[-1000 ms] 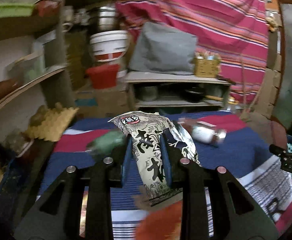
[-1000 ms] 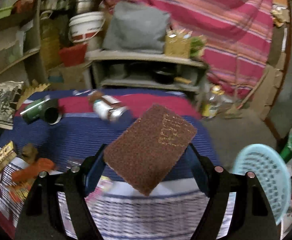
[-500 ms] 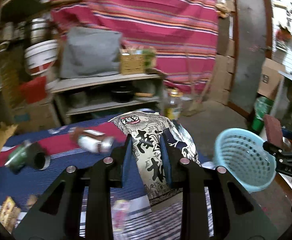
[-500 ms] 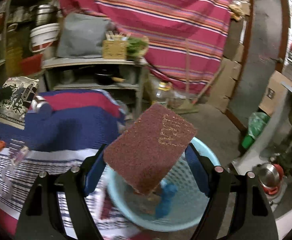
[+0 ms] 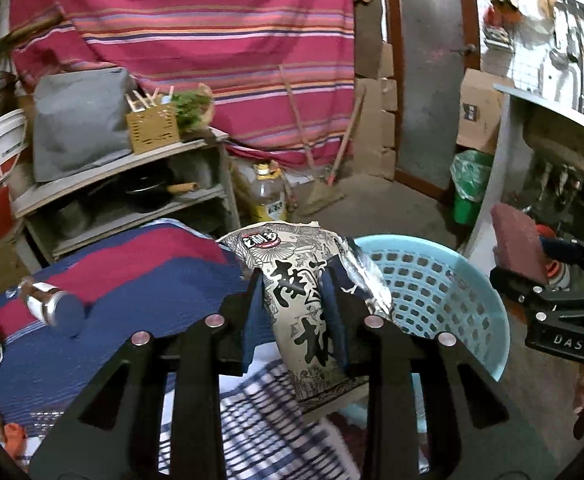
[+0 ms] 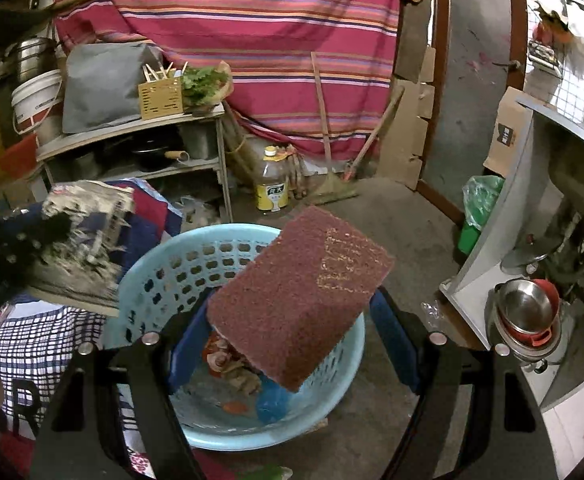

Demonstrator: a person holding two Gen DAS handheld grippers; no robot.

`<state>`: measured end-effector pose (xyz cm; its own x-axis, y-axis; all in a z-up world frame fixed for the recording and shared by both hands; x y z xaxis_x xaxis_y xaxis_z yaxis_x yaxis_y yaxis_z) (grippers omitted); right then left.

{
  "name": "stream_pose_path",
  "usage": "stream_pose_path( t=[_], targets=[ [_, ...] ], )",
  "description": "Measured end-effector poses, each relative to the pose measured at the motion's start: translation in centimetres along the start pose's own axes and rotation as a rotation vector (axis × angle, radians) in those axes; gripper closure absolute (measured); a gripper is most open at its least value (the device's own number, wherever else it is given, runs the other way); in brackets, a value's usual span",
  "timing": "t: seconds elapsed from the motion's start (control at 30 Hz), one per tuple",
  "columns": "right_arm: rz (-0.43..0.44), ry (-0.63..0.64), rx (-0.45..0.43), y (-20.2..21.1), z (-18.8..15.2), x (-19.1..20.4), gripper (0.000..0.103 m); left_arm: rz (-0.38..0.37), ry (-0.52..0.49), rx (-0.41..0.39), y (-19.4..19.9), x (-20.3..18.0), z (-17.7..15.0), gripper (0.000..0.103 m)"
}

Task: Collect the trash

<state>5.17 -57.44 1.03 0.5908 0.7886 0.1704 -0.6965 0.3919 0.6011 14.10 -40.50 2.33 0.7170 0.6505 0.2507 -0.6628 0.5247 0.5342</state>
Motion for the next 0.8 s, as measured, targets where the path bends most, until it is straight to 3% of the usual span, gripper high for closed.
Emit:
stream_pose_path(
  t=[0.07, 0.13, 0.27, 0.4, 0.63, 0.8],
  targets=[
    [-0.002, -0.007, 0.003, -0.2, -0.1, -0.4, 0.026, -0.009, 0.0, 0.003, -0.5, -0.3, 0.2, 0.064],
    [-0.002, -0.012, 0.011, -0.6, -0.3, -0.5, 0.026, 0.014, 0.006, -0.004, -0.4, -0.3, 0.5, 0.04],
    [-0.001, -0.008, 0.021, -0.8, -0.9, -0.4, 0.026, 0.038, 0.032, -0.016, 0.4, 0.7, 0.5, 0.034],
    [0.004, 0.001, 0.03, -1.2, -1.5, 0.3, 0.026, 0.099, 0.058, -0.022, 1.5, 2.4, -0.1, 0.015],
    [0.022, 0.01, 0.043, -2.2, -2.4, 2.4, 0.026, 0.185, 0.074, -0.011, 3.2, 5.4, -1.6, 0.006],
    [0.037, -0.021, 0.045, -3.4, -2.3, 3.3, 0.026, 0.213, 0.104, 0.002, 4.8, 8.2, -3.0, 0.006]
  ],
)
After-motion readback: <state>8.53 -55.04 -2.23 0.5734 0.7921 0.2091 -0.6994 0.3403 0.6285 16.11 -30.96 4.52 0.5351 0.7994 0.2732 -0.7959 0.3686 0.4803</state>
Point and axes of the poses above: each gripper's, at about its wrist camera, not at the fingertips, and y roughly against the way its jaws point, x to its left, z to its top, the point moved 2 cm from there along -y, roughly the way its jaws point, and after that the axes turned 13 degrees about -y, right-handed, at the moved point
